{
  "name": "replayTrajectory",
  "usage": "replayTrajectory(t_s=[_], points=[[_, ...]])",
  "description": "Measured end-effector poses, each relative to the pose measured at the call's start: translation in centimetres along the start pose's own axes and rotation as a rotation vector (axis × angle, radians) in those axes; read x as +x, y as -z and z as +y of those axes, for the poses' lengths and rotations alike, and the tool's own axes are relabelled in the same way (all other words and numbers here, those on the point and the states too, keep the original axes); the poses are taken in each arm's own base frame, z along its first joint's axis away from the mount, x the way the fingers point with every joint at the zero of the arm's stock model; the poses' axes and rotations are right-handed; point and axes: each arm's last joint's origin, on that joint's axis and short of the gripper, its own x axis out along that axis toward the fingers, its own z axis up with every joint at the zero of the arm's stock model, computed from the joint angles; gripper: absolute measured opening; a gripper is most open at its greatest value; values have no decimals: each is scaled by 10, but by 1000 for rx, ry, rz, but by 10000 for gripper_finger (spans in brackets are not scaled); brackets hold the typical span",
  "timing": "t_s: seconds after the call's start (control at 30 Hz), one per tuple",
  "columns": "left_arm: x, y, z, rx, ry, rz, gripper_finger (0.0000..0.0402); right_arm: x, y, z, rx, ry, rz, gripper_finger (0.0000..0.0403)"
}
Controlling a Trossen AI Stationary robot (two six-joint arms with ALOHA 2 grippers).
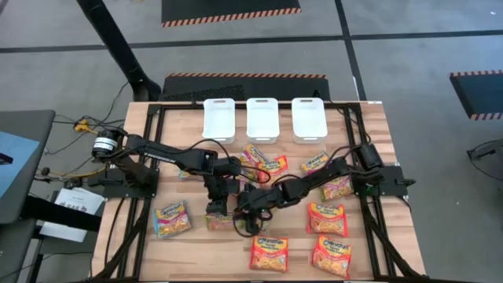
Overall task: Sort Maruchan noodles
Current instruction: Put the green noodle pack into the right white bin
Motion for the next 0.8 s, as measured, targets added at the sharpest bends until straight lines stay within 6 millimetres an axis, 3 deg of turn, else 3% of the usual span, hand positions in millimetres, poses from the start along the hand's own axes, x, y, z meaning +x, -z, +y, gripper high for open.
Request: replayTrajectory(t_s=[0.17, 0.33, 0.57, 0.8], points=[[0, -1, 2, -15, -65, -24, 0, -3, -6, 3, -7, 1, 53, 17], [0, -1, 3, -13, -88, -33, 7, -4, -9, 4, -9, 15, 91, 19], [-3, -3, 5, -24, -68, -43, 50, -6, -12, 12, -8, 20, 131, 9], [-20, -21, -1, -38, 12, -73, 66, -10, -18, 23, -10, 67, 194, 7]])
